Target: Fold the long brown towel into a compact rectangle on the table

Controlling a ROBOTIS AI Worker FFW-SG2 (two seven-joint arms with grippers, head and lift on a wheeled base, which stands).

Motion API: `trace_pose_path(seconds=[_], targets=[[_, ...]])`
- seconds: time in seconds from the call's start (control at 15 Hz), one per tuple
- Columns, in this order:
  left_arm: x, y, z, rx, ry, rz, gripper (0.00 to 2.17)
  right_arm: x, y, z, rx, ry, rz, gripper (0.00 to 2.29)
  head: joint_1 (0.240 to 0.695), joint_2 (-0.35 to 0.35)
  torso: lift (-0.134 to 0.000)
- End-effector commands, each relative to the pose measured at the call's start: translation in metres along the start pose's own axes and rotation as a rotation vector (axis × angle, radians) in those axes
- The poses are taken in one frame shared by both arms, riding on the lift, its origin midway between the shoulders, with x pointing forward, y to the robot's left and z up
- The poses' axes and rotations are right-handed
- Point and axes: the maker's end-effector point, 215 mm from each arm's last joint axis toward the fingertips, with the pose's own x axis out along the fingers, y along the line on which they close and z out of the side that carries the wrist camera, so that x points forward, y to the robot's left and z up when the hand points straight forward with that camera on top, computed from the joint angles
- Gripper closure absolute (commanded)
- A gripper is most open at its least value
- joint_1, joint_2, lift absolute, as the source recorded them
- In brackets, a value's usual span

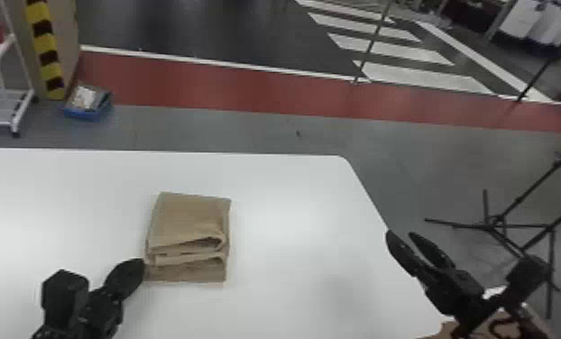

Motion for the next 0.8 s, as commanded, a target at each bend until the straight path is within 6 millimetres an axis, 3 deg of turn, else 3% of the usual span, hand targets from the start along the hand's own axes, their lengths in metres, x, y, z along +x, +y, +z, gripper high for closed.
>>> trace_pose_path(seconds=[0.0,0.13,0.27,0.33,0.47,0.53,0.6,0.73], targets=[[-0.001,-0.026,-0.003,-0.013,0.012,-0.039,1.43,0.006,0.002,-0.002,0.013,-0.002,0.005,0.3,0.695,-0.35,-0.057],[-0.003,-0.038,0.002,-0.017,0.001,-0.053,1.43,0.01,0.005,-0.001,0.016,-0.004,0.011,0.3,0.695,-0.35,-0.057],[-0.009,-0.031,0.015,-0.025,-0.012,-0.031,1.43,0.02,0.011,-0.001,0.022,-0.001,0.024,0.3,0.695,-0.35,-0.057],[-0.016,-0.023,0.025,-0.024,-0.034,-0.002,1.43,0.029,0.019,-0.003,0.033,0.007,0.041,0.3,0.695,-0.35,-0.057],[-0.041,0.016,0.064,-0.018,-0.138,0.108,1.4,0.06,0.062,-0.018,0.016,0.049,0.115,0.3,0.695,-0.35,-0.057],[-0.054,0.037,0.081,-0.016,-0.19,0.166,1.27,0.076,0.084,-0.026,-0.008,0.069,0.145,0.32,0.695,-0.35,-0.057],[-0.071,0.065,0.101,-0.02,-0.253,0.236,1.16,0.097,0.112,-0.04,-0.026,0.101,0.184,0.51,0.695,-0.35,-0.057],[-0.1,0.111,0.114,-0.048,-0.295,0.327,1.16,0.131,0.163,-0.071,-0.028,0.159,0.256,1.44,0.695,-0.21,-0.057]])
